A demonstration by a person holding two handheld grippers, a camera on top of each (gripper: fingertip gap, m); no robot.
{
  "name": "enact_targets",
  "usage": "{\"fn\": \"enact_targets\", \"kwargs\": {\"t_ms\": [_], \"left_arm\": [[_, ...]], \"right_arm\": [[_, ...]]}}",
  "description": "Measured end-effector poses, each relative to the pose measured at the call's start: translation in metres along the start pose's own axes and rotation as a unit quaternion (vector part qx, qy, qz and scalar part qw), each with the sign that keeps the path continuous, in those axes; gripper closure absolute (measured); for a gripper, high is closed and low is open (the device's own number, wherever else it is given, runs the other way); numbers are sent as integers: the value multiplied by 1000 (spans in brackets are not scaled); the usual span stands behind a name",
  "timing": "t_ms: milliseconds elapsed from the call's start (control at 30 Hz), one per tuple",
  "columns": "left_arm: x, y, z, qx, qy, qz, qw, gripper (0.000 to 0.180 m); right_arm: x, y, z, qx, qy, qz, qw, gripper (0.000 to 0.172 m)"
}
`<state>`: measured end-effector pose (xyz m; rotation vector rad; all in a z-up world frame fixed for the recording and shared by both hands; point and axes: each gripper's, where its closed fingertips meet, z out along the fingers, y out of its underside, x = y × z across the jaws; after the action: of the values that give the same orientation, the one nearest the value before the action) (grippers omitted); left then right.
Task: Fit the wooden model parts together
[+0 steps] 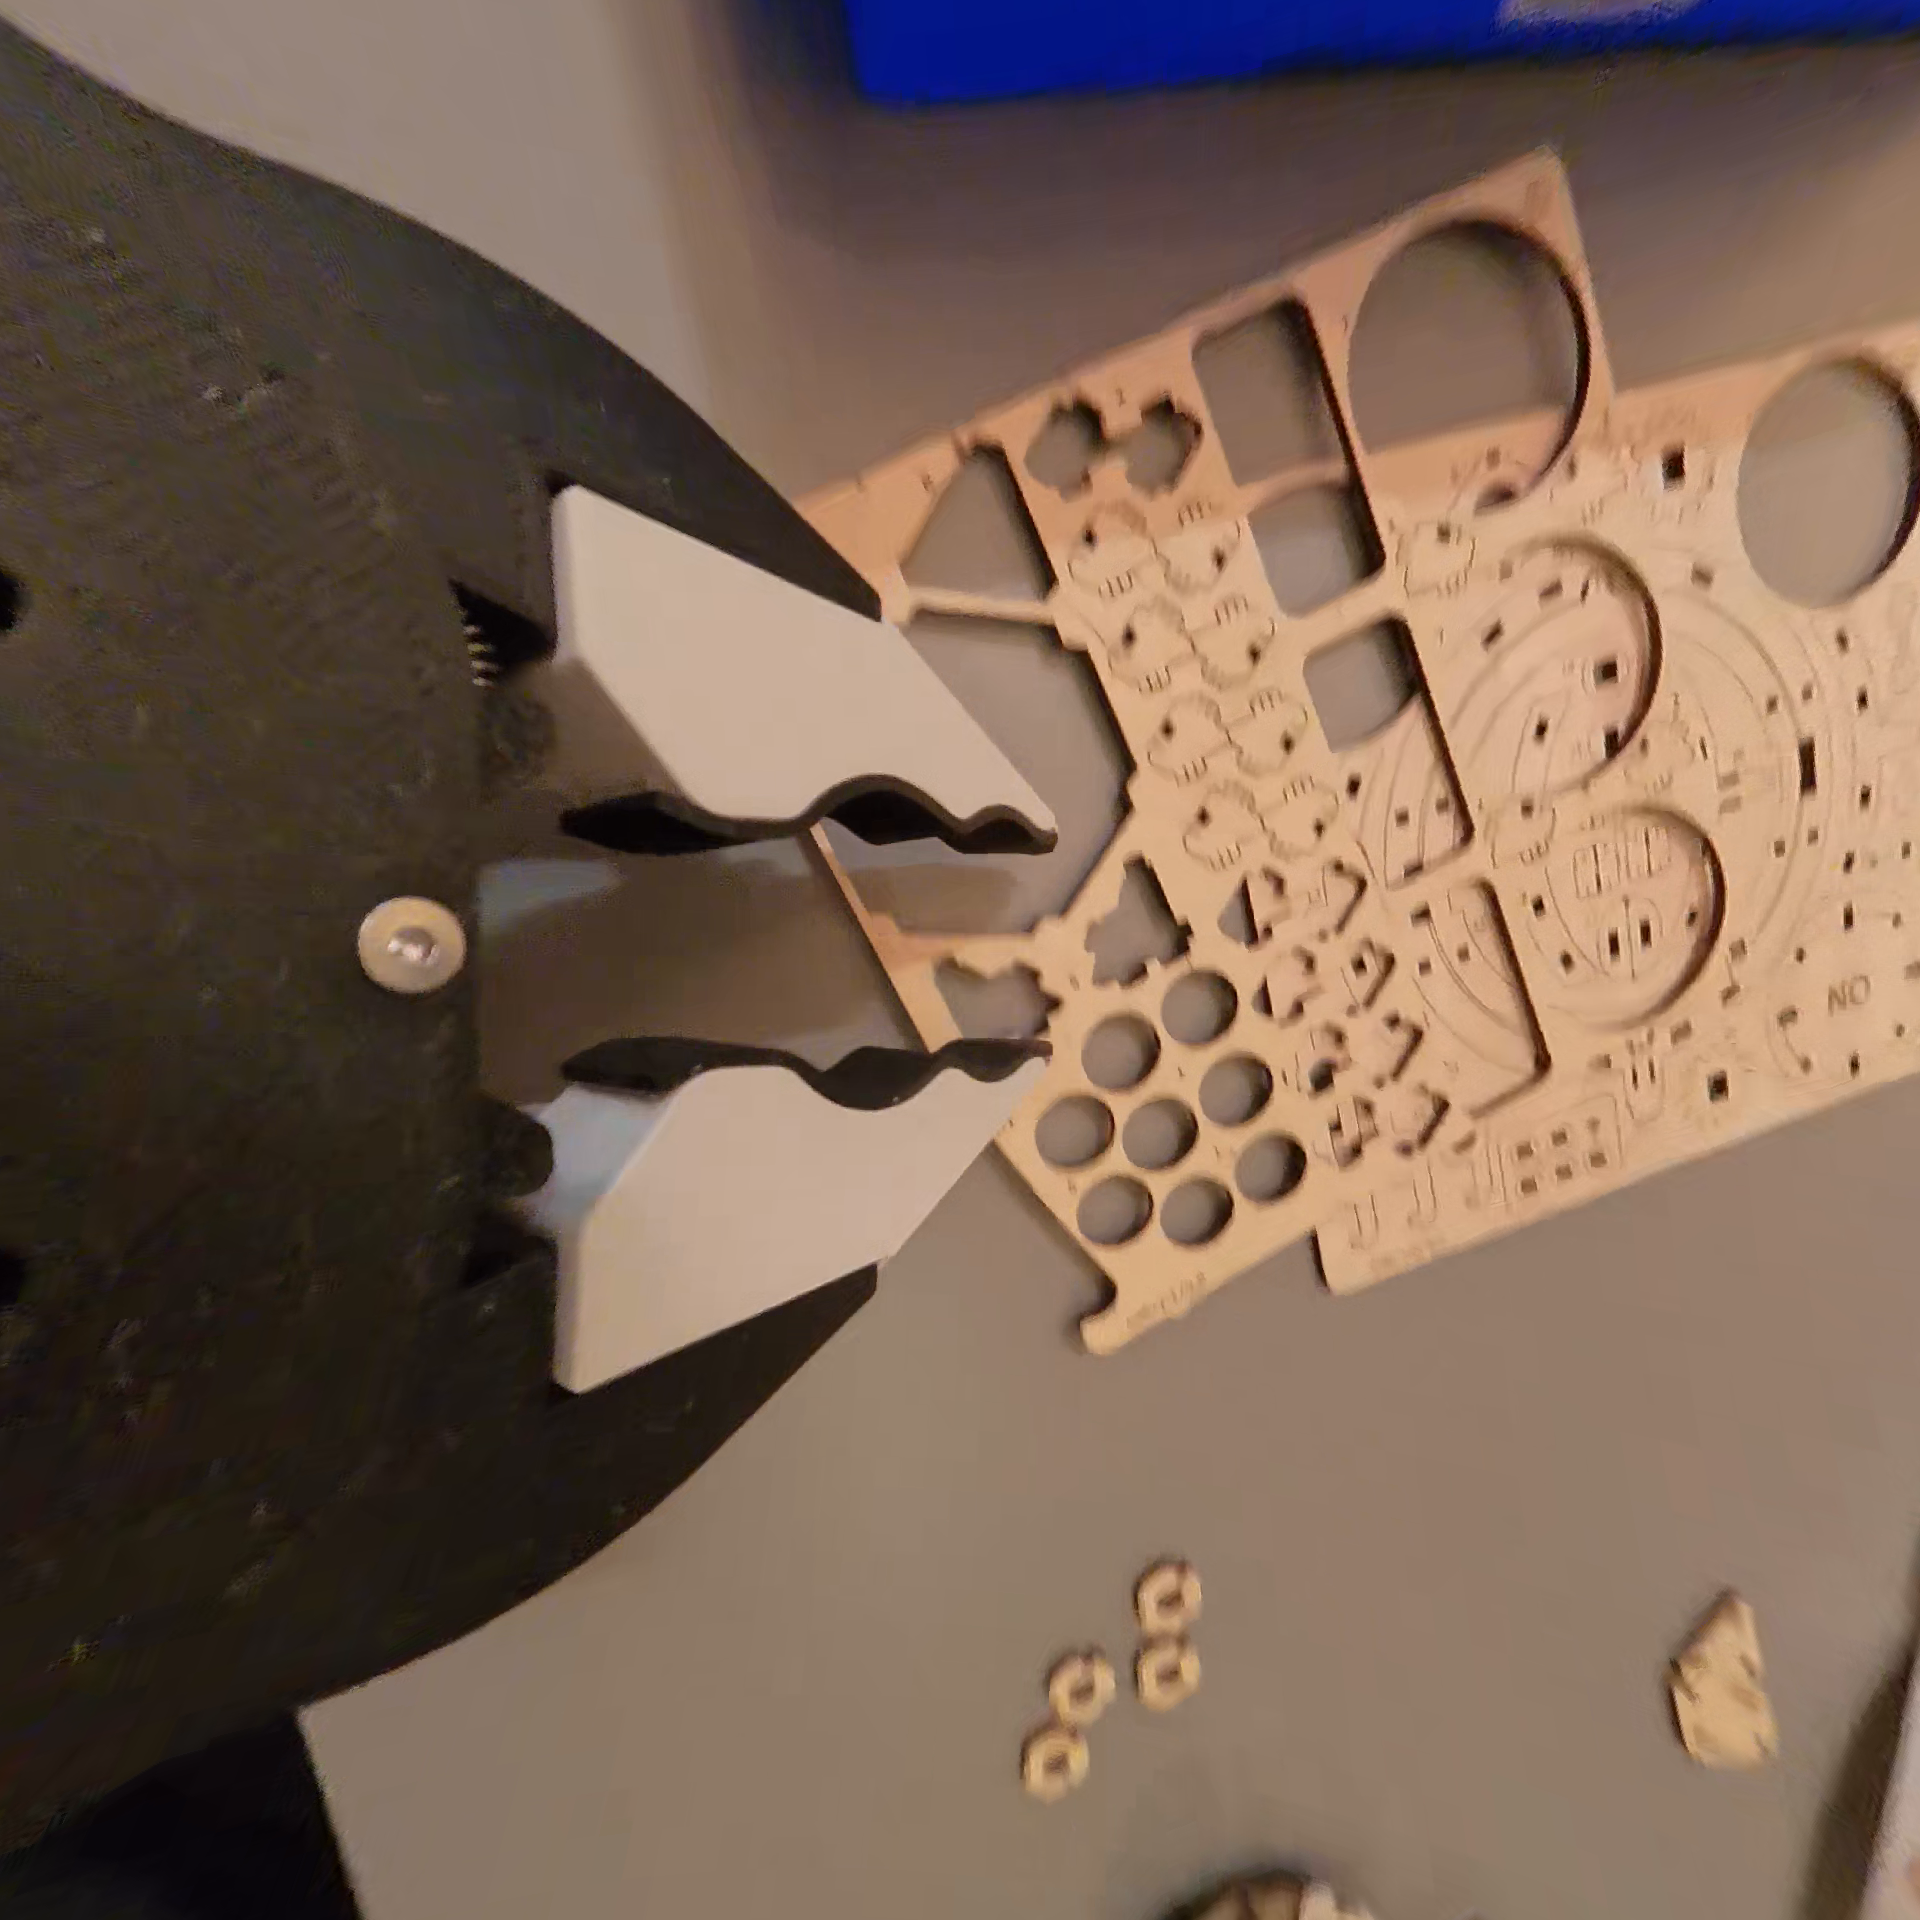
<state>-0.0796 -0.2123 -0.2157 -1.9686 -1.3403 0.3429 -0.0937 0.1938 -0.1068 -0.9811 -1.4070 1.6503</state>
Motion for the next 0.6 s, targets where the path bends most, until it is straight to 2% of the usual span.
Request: {"fn": "enact_targets", "kwargs": {"t_ms": [67,167,267,367,533,600], "left_arm": [[10,-1,7,-7,31,-18,999,142],[-1,-3,16,-25,-2,-24,999,140],[-13,-5,19,-45,-43,1,998,163],[-17,-4,21,-68,-55,22,996,163],[-22,-8,23,-65,-54,9,996,160],[-28,-7,24,-71,-78,33,994,162]], "right_arm": [[0,0,0,0,0,0,1000,108],[0,0,-1,2,0,2,1000,108],[0,0,-1,2,-2,4,1000,108],[-2,-1,0,3,-6,4,1000,108],[-6,-3,0,4,-10,-4,1000,108],[-6,-4,-1,5,-9,-7,1000,108]]}}
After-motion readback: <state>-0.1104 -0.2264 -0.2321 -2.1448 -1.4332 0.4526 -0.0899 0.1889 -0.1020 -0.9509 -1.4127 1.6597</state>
